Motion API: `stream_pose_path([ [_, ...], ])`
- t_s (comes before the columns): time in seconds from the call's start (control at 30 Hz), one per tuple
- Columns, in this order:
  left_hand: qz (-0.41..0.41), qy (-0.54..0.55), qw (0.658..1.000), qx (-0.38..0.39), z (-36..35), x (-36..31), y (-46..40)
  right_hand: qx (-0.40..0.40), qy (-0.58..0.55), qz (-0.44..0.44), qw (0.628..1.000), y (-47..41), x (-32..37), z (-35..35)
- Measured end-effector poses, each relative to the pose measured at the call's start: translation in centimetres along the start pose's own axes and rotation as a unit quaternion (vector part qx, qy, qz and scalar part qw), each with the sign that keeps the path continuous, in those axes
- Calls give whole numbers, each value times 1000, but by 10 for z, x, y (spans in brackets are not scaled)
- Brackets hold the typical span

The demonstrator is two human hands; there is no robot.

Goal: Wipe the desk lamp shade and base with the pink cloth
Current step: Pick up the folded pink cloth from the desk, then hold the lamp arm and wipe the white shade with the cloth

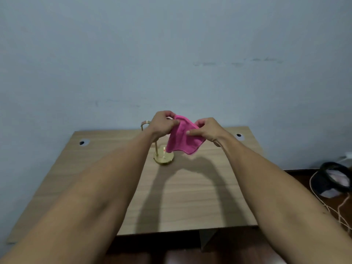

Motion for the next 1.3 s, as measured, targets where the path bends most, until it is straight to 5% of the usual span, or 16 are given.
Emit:
stream_pose_path([
  [0.13, -20, -25, 999, 11, 22, 1, -6, -24, 22, -33, 999, -4, 14, -29],
  [0.33, -42, -95, 990, -94, 64, 9, -13, -77, 60, -96, 991, -9, 16, -28],
  [0.63, -37, -240, 967, -70, 84, 33, -46, -290, 15, -159, 944, -47, -1, 15],
  [1.03, -63, -331, 937, -90, 75, 59, -76, -215, -60, -12, 975, -85, -25, -95],
  [1.3, -154, -390, 905, -70, 73, 60, -81, -310, -218, -82, 922, -99, -55, -87],
])
Point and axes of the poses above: each hand's wrist, its own y-axis away from the middle knuckle, its own z-axis out of the back of the hand, x = y × z, the point moved 7 cm from there along -y, towards the middle knuckle, and after that the axes turned 1 degree about x, right-handed, at the moved point
